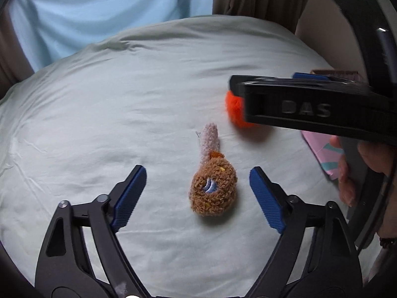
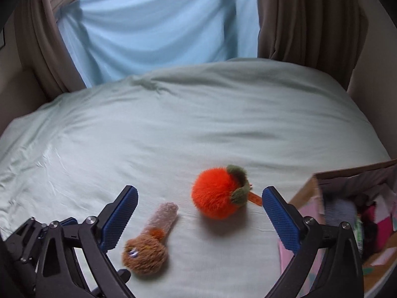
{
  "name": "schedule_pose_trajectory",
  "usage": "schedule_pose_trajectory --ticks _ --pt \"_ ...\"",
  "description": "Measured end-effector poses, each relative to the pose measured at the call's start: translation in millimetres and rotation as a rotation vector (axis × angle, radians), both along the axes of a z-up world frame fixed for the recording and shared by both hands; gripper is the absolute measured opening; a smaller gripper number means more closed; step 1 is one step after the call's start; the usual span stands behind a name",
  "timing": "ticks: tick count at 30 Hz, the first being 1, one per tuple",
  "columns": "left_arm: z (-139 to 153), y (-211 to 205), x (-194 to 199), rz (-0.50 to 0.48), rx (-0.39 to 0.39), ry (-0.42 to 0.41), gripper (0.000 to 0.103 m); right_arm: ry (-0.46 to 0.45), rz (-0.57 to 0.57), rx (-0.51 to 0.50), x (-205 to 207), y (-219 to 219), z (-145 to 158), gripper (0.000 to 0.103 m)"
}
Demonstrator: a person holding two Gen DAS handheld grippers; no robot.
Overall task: Organize soft objects
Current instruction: 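Grasp the brown plush toy with the left tool while the right tool grasps the orange pompom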
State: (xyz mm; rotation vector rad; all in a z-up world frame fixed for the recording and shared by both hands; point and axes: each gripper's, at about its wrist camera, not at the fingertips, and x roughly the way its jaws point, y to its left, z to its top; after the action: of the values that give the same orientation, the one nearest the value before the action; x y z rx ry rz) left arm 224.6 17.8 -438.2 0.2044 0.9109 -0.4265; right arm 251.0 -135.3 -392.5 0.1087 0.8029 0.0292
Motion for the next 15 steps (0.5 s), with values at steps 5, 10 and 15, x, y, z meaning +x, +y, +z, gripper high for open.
schedule_pose_trajectory --ticks 5,10,15 --pt "-19 -12 -4 -0.044 0.021 -0.035 0.080 -0.003 0.016 -0.038 17 3 -34 0.096" --pt "-33 -23 -8 -0.088 0.054 -0.064 0.068 -0.009 -0.002 -0.055 25 -4 -53 0.096" --pt "-47 -29 -6 -0.122 0.084 -0.061 0.057 -0.007 -0.024 -0.056 34 -12 -71 0.092"
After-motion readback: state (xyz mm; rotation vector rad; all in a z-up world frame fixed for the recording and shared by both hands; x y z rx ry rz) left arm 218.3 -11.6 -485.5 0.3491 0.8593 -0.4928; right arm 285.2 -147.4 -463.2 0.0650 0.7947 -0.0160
